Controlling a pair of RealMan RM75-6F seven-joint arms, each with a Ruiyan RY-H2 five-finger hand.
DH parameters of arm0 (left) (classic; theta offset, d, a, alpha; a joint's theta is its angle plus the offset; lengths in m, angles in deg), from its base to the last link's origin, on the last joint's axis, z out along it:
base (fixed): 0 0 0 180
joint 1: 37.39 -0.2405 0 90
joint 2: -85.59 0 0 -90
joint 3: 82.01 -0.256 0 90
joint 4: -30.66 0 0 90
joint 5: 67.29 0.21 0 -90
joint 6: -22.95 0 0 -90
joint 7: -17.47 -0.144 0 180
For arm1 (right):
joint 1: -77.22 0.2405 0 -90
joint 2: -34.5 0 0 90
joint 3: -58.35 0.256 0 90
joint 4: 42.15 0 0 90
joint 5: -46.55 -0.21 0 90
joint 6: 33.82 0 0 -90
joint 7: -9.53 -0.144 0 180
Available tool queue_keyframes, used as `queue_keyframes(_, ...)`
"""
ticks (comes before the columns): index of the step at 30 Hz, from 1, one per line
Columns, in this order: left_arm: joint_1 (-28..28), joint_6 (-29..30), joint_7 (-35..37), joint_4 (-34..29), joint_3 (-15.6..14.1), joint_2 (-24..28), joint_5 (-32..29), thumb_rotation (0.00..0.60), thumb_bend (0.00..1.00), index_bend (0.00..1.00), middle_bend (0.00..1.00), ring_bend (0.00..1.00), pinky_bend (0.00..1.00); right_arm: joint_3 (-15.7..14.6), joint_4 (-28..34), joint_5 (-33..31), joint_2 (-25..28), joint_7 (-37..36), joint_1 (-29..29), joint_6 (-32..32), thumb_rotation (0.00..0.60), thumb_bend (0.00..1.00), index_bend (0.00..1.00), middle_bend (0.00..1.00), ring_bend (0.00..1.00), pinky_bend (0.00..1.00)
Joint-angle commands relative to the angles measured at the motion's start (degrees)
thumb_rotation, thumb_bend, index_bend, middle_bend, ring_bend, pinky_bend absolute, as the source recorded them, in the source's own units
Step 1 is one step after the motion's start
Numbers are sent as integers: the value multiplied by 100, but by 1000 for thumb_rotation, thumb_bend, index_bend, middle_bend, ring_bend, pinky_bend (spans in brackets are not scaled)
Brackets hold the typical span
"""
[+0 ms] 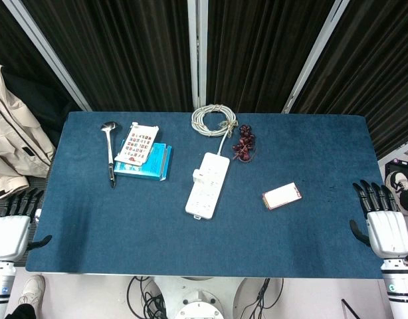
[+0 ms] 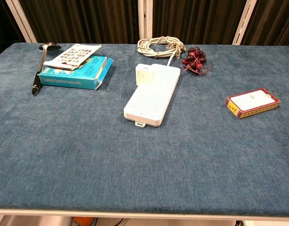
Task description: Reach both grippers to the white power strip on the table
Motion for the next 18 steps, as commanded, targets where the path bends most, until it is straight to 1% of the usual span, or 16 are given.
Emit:
queue_keyframes(1, 19, -27, -19, 36, 9, -38, -25, 600, 21, 67, 25, 0, 0, 18, 26, -21, 2, 31, 30, -34, 600, 252, 0, 43, 0, 0)
queue_keyframes(6, 53, -7, -69, 5, 32, -27, 17, 600, 21, 68, 25, 0, 0, 13, 41, 7, 3, 3, 58, -52, 600, 251, 0, 43, 0, 0)
queue_keyframes(10, 95, 6, -49, -82, 52, 34, 90, 600, 21, 68, 25, 0, 0, -83, 75, 208, 41, -168, 144, -188, 600, 253, 0, 43, 0, 0)
queue_keyframes(13, 208, -38, -25, -198, 107, 132, 194, 600, 20, 68, 25, 0, 0, -209, 151, 566, 115, -412, 387, -525, 600, 261, 0, 44, 0, 0)
queue_keyframes(16, 492, -211, 85, -342, 211, 259, 437, 600, 20, 73, 25, 0, 0, -285, 222, 997, 129, -551, 791, -979, 600, 281, 0, 53, 0, 0)
queue_keyframes(18, 786, -463, 278, -425, 301, 355, 617, 600, 20, 78, 25, 0, 0, -311, 277, 1271, 74, -619, 1139, -1366, 600, 301, 0, 55, 0, 0)
